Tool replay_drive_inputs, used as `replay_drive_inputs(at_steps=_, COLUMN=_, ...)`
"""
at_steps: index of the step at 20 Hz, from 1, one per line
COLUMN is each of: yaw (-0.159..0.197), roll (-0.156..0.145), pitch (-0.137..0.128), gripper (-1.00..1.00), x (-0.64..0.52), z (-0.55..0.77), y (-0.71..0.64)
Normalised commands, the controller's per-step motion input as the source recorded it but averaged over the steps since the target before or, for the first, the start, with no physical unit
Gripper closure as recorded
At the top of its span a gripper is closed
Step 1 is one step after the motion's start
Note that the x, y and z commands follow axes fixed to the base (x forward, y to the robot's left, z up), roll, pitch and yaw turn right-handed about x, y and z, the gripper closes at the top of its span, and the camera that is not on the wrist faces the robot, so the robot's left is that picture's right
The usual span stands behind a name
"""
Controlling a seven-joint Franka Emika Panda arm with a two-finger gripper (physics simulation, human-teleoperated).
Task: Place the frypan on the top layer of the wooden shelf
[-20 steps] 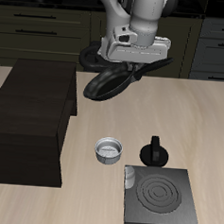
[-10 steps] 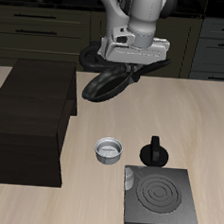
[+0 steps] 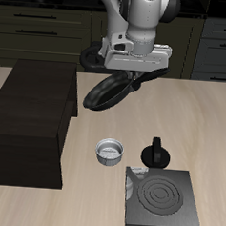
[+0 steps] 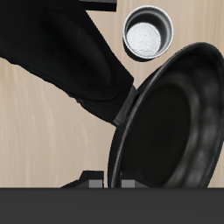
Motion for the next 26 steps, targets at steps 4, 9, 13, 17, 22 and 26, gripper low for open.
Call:
replay_drive_inputs(at_steps=4, yaw=-0.009, roll=-0.028, pitch=-0.011, gripper=1.0, x=0.57, z=-0.01, y=0.06)
replay_drive_inputs(at_steps=9, yaw=-0.037, roll=-0.007, pitch=0.006, gripper=1.0, x=0.41, z=0.04, y=0.05)
replay_drive_inputs(at_steps=13, yaw=-0.005, roll=0.018, pitch=-0.027, gripper=1.0, x=0.39, z=0.12, y=0.1)
replay_drive_inputs(at_steps=17, yaw=-0.014, roll=-0.038, pitch=-0.002, gripper=1.0, x=0.36, z=0.07, y=0.0)
replay_drive_inputs(at_steps=22, yaw=-0.007, roll=-0.037, pitch=-0.01, gripper=1.0, x=0.22, z=0.09, y=-0.04)
replay_drive_inputs(at_steps=26, yaw=0.021, roll=-0.037, pitch=-0.003, gripper=1.0, x=0.16, z=0.08, y=-0.03)
